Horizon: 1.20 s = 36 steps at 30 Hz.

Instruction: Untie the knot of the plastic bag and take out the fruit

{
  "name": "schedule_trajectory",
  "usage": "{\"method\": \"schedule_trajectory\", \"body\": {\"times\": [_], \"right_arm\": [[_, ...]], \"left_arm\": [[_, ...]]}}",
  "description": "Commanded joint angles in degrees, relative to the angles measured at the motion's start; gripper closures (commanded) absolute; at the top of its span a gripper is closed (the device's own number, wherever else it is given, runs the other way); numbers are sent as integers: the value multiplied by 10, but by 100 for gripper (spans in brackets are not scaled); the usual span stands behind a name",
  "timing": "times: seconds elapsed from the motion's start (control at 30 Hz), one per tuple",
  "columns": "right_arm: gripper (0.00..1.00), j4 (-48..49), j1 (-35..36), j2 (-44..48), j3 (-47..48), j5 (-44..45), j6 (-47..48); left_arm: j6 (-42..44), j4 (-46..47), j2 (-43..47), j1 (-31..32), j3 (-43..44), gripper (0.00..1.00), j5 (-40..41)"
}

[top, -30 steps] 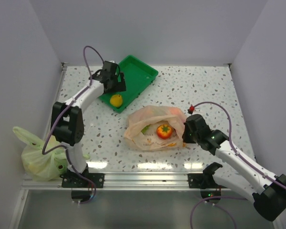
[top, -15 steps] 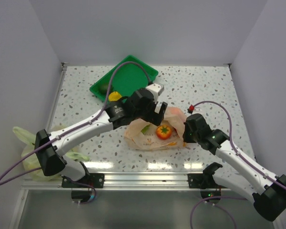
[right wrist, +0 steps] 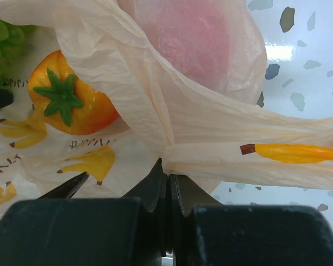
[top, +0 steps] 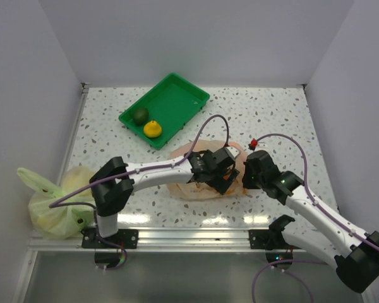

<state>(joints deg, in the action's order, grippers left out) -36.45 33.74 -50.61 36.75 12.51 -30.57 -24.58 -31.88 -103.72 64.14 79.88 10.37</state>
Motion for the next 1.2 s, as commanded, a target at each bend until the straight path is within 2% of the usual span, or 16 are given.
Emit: {"method": "schedule_trajectory", "body": {"times": [0.0, 0.2, 0.57, 0.67, 0.73, 0.77, 0.8, 0.9, 1.03, 1.17], "right_arm": [[100, -4, 0, 8, 17, 3, 0], [100, -10, 0, 14, 13, 6, 1], [100, -2, 1, 15, 0, 1, -6], [100, -6, 1, 16, 2, 2, -5], [100, -7, 1, 17, 2, 4, -3], [100, -7, 1, 17, 2, 5, -3], [100, -7, 0, 18, 2, 6, -2], [100, -8, 1, 17, 1, 6, -4], [100, -7, 1, 16, 2, 9, -4], [100, -5, -1, 10, 3, 13, 0]], "left_arm": [[2, 29, -30, -3, 23, 0, 34], [-21, 63, -81, -19, 23, 0, 26], [-57, 143, -92, -29, -14, 1, 32], [-60, 151, -87, -28, -28, 9, 33], [-62, 144, -76, -29, -41, 19, 33], [-62, 143, -69, -29, -47, 25, 33], [-63, 138, -51, -29, -53, 38, 33], [-61, 118, -2, -29, -73, 58, 34], [-47, 72, 64, -29, -69, 62, 8], [-32, 33, 152, -44, -51, 72, -5]]}}
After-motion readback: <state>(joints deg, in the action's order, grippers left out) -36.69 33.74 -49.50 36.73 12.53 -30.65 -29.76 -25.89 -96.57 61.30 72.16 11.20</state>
